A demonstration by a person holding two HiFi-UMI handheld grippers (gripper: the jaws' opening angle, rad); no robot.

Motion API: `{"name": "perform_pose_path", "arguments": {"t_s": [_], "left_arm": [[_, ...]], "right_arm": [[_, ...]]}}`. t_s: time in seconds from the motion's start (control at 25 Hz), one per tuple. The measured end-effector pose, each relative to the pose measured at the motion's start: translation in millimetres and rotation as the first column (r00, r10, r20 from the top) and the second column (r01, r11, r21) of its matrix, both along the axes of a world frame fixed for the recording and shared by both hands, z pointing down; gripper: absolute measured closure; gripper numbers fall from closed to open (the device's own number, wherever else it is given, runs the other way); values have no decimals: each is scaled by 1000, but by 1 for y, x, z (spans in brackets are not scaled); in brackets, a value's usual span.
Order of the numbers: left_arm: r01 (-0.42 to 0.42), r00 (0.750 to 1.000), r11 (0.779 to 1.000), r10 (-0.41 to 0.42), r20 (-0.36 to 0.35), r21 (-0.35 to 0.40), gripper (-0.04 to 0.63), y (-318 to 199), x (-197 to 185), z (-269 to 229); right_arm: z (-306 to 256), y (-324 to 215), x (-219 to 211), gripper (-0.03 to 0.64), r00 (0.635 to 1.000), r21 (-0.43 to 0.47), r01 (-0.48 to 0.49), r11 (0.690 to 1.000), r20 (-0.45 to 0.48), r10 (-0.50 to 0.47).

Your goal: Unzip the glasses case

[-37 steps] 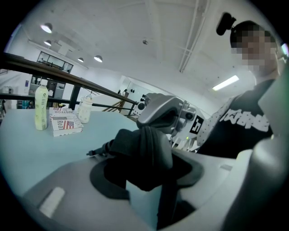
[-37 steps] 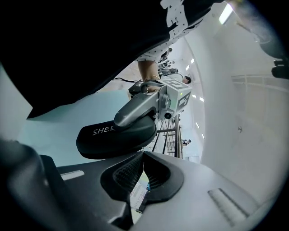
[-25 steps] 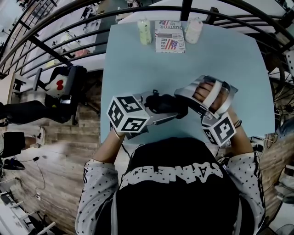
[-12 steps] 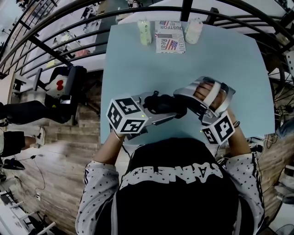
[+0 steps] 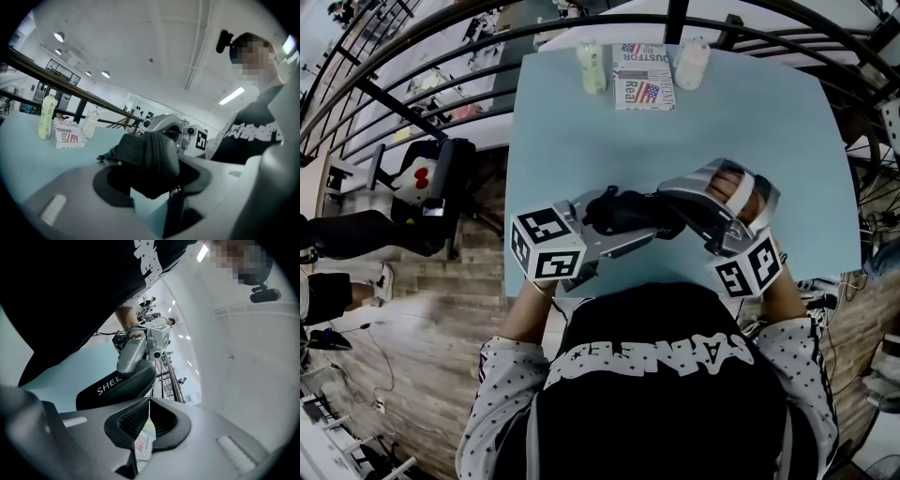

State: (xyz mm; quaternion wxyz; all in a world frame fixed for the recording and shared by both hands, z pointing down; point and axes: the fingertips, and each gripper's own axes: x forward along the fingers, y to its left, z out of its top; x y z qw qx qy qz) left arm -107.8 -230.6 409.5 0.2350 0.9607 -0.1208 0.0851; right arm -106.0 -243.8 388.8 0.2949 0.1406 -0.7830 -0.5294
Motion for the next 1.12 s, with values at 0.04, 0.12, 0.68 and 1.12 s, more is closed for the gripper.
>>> {"name": "perform_pose_path", "arguments": {"t_s": [0.04, 0.12, 0.68, 1.12], "left_arm": [[6, 1000, 1000, -6, -7, 4, 595, 0, 0, -2], [24, 999, 1000, -24, -27, 7, 595, -2, -1, -6], [176, 972, 984, -174, -158, 3, 595, -17, -29, -31], [253, 952, 966, -258, -165, -49, 595, -23, -35, -15]], "right_arm": [[-1, 1, 1, 604, 1000, -1, -3, 1000, 8, 3], [-3, 2, 3, 604, 1000, -9, -13, 1000, 25, 14], [-19, -11, 20, 612, 916, -232, -114, 966, 352, 193], [-14, -28, 43, 612, 714, -522, -105, 846, 552, 430]]}}
